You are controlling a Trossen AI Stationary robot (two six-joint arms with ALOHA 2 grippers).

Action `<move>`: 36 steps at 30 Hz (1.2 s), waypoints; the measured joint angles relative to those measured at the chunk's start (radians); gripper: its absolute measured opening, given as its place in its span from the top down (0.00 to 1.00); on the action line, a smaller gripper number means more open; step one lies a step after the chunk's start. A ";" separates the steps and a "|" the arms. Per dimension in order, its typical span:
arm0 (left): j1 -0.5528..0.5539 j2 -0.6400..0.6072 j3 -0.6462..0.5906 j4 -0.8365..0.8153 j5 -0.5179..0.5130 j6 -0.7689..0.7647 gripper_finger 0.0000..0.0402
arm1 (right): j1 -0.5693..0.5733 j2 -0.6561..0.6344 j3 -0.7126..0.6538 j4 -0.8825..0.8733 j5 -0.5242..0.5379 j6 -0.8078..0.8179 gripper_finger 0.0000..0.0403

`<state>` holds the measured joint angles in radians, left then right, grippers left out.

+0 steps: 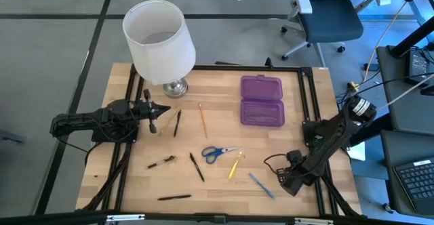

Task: Pick & place school supplies into a supply box
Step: Put the right yellow pen into the purple supply box

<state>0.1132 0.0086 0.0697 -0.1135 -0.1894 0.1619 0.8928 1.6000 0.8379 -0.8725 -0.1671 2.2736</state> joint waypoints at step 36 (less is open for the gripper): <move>0.000 0.000 0.000 0.036 0.000 -0.001 0.99 | 0.002 0.067 0.001 0.119 0.096 0.056 0.60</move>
<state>0.1135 0.0082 0.0700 -0.0772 -0.1890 0.1608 0.8948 1.6665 0.8387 -0.7530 -0.0716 2.3299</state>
